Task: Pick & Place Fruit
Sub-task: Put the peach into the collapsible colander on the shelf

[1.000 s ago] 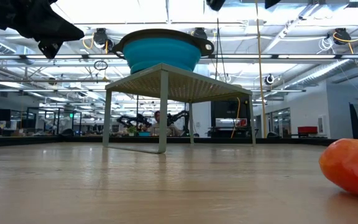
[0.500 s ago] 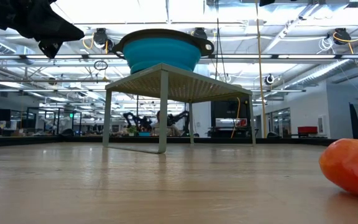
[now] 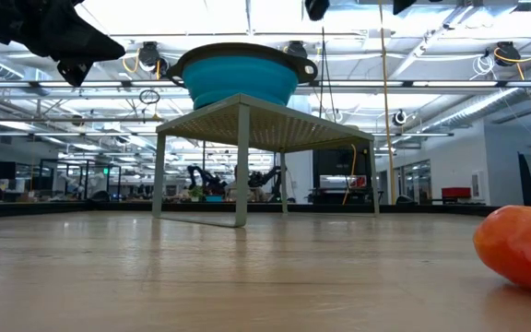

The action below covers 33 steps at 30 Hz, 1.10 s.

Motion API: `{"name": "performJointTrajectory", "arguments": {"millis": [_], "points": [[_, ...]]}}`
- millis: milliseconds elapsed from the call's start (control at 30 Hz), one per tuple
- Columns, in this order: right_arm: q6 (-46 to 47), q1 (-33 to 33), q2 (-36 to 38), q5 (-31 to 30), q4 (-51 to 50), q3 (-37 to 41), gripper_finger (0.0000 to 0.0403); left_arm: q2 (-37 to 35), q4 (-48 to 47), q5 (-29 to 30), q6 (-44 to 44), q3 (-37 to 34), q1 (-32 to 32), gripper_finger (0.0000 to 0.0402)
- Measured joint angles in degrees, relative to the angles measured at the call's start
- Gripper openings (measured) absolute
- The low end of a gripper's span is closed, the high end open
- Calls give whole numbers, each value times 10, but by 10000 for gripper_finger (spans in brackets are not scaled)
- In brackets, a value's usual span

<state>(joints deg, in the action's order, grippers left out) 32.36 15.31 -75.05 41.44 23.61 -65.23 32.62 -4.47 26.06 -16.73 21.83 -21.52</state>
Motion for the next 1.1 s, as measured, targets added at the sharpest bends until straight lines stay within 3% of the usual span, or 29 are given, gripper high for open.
{"name": "performJointTrajectory", "arguments": {"millis": [233, 600, 900, 1100], "points": [[-139, 0, 0, -145, -78, 0, 119, 0, 0, 0, 1, 0, 0, 19], [-283, -1, 0, -281, -98, 0, 119, 0, 0, 0, 0, 0, 0, 19], [-337, -4, -13, -312, -107, -6, 119, 0, 0, 0, 0, 0, 0, 19], [-365, -4, -60, -312, -175, -77, 119, 0, 0, 0, 0, 0, 0, 19]]}}
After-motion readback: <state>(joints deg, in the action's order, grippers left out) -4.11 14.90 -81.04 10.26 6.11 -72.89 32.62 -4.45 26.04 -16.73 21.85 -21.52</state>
